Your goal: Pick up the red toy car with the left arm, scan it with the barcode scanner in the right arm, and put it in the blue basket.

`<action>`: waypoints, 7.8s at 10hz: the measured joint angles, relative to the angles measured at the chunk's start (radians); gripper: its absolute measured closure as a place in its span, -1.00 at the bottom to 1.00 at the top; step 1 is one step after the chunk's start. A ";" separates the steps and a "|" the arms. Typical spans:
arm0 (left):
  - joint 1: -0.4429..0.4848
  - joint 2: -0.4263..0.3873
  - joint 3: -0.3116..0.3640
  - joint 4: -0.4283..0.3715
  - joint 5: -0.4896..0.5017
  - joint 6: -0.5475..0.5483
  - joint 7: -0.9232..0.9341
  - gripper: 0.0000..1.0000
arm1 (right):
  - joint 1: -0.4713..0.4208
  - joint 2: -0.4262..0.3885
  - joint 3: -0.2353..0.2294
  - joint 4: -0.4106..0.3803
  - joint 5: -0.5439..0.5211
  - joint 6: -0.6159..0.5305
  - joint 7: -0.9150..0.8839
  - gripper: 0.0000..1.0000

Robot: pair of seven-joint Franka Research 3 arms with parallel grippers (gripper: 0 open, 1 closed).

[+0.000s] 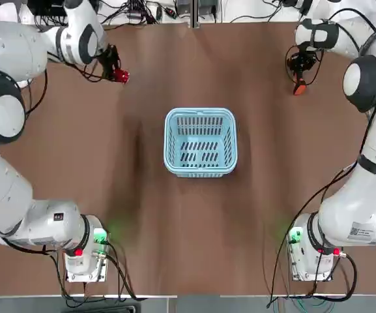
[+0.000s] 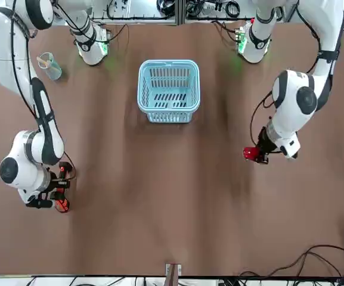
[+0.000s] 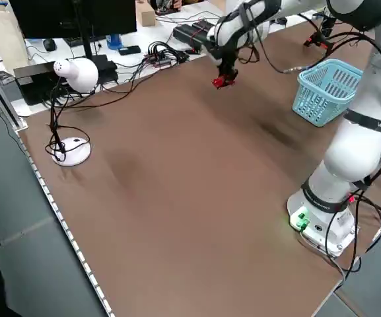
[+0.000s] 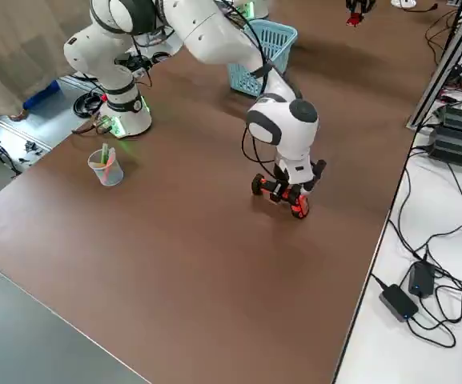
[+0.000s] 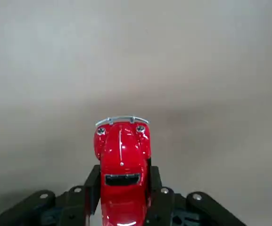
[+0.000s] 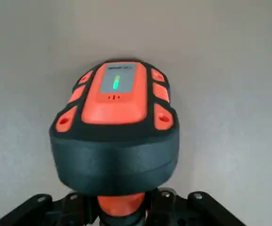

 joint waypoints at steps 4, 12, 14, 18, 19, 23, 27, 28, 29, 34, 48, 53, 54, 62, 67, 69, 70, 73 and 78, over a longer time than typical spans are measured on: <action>-0.078 0.099 -0.107 0.250 0.070 -0.171 -0.299 0.12 | 0.011 -0.076 0.069 0.010 0.080 -0.155 0.004 0.33; -0.386 0.340 -0.102 0.697 0.114 -0.423 -0.581 0.12 | 0.039 -0.214 0.280 0.028 0.397 -0.352 0.092 0.33; -0.480 0.384 -0.037 0.765 0.114 -0.443 -0.619 0.12 | 0.038 -0.214 0.289 0.036 0.533 -0.425 -0.005 0.33; -0.685 0.460 0.164 0.845 0.114 -0.446 -0.656 0.12 | 0.011 -0.214 0.286 0.036 0.688 -0.557 -0.282 0.33; -0.683 0.461 0.165 0.858 0.114 -0.446 -0.656 0.12 | 0.016 -0.214 0.289 0.034 0.719 -0.576 -0.324 0.33; -0.696 0.462 0.160 0.901 0.114 -0.446 -0.674 0.12 | 0.123 -0.207 0.296 0.011 0.828 -0.588 -0.399 0.33; -0.713 0.464 0.159 0.903 0.114 -0.446 -0.679 0.12 | 0.154 -0.207 0.292 0.010 0.845 -0.583 -0.405 0.33; -0.713 0.464 0.159 0.904 0.114 -0.446 -0.679 0.12 | 0.151 -0.207 0.291 0.010 0.845 -0.583 -0.408 0.33; -0.713 0.464 0.159 0.905 0.114 -0.446 -0.679 0.12 | 0.148 -0.207 0.289 0.007 0.845 -0.583 -0.417 0.33; -0.714 0.464 0.153 0.910 0.114 -0.447 -0.679 0.12 | 0.135 -0.204 0.274 -0.045 0.840 -0.573 -0.484 0.33; -0.708 0.123 -0.108 0.403 0.076 -0.424 -0.816 0.12 | -0.171 -0.227 0.233 0.257 0.020 -0.494 -0.008 0.33; -0.713 0.145 -0.151 0.225 0.103 -0.261 -0.819 0.12 | -0.175 -0.178 0.224 0.133 -0.045 -0.217 -0.001 0.33; -0.713 0.173 -0.150 0.226 0.123 -0.241 -0.819 0.12 | -0.175 -0.173 0.218 0.099 -0.045 -0.168 -0.001 0.33; -0.713 0.310 -0.150 0.272 0.234 -0.169 -0.811 0.12 | -0.176 -0.123 0.178 -0.152 -0.046 0.118 0.016 0.33; -0.726 0.358 -0.151 0.297 0.264 -0.167 -0.812 0.12 | -0.173 -0.064 0.162 -0.153 -0.046 0.165 0.032 0.33; -0.730 0.378 -0.151 0.308 0.280 -0.167 -0.812 0.12 | -0.172 -0.064 0.161 -0.152 -0.046 0.165 0.033 0.30; -0.730 0.384 -0.151 0.311 0.288 -0.167 -0.812 0.12 | -0.172 -0.065 0.161 -0.148 -0.046 0.165 0.033 0.18; -0.730 0.397 -0.151 0.311 0.317 -0.167 -0.818 0.12 | -0.173 -0.071 0.156 -0.132 -0.046 0.165 0.034 -0.50; -0.731 0.397 -0.151 0.314 0.317 -0.167 -0.818 0.12 | -0.169 -0.206 0.158 -0.072 -0.046 0.102 0.034 -1.00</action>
